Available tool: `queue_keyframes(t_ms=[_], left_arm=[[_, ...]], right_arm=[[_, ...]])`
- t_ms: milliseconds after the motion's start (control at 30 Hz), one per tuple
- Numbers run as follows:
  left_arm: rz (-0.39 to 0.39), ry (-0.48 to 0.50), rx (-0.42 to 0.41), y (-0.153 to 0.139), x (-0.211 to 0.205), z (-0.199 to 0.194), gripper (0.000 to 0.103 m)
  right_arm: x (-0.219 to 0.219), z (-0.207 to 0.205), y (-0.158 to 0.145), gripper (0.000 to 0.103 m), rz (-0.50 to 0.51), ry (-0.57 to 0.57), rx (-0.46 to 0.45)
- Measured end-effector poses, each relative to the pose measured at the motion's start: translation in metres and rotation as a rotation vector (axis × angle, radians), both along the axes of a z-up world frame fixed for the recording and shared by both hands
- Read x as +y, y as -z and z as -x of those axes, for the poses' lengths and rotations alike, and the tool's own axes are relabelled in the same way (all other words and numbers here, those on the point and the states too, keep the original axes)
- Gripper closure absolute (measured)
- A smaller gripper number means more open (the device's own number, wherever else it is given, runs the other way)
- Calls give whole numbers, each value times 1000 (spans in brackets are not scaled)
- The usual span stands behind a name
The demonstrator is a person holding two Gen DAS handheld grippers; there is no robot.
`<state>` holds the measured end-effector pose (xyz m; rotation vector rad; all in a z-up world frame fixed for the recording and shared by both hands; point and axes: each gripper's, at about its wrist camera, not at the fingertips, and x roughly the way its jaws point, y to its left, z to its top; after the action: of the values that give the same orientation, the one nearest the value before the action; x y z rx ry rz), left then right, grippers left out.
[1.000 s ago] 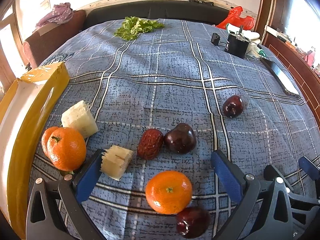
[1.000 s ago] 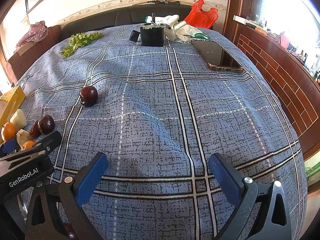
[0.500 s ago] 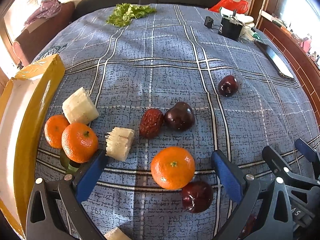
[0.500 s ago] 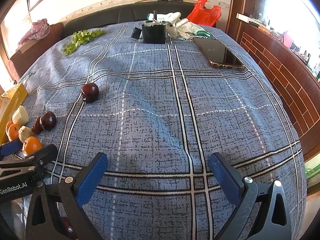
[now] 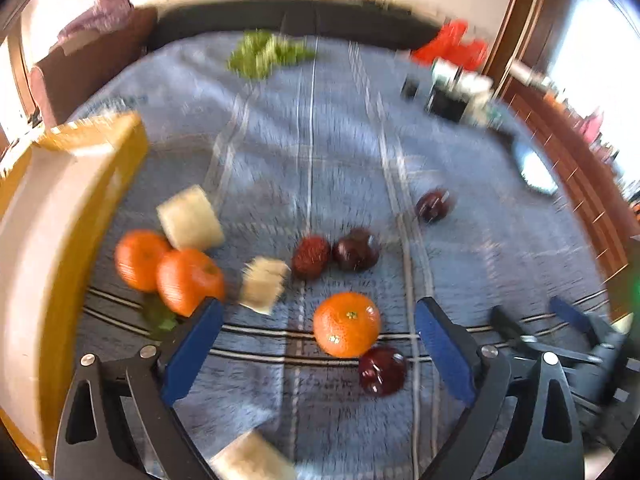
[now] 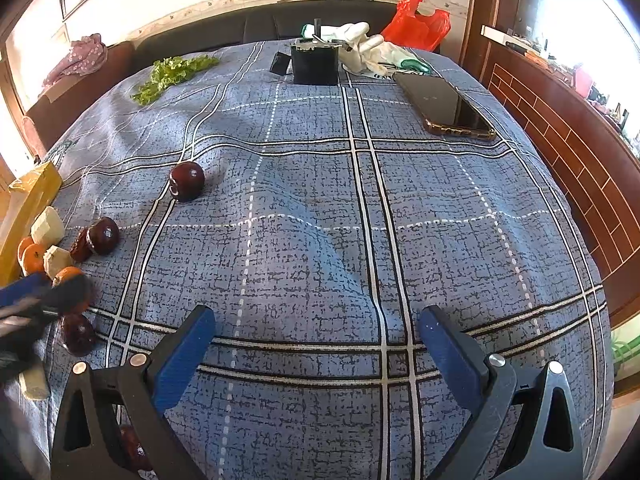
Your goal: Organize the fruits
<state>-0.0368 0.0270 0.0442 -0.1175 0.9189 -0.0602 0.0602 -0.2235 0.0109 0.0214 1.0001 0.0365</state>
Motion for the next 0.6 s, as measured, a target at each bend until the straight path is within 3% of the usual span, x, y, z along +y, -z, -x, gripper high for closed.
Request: queue_keyframes(t_ms=[133, 233, 400, 600], left_arm=[[0, -40, -184, -51, 28, 43, 7], [-51, -116, -320, -89, 62, 92, 6], [-140, -278, -448, -134, 125, 156, 6], [-42, -415, -544, -162, 182, 180, 4]], right_arm=[[-3, 2, -1, 0, -24, 3, -9], [-10, 7, -3, 0, -69, 6, -21], [-12, 7, -3, 0, -82, 16, -26], [-11, 6, -2, 0, -67, 13, -19]])
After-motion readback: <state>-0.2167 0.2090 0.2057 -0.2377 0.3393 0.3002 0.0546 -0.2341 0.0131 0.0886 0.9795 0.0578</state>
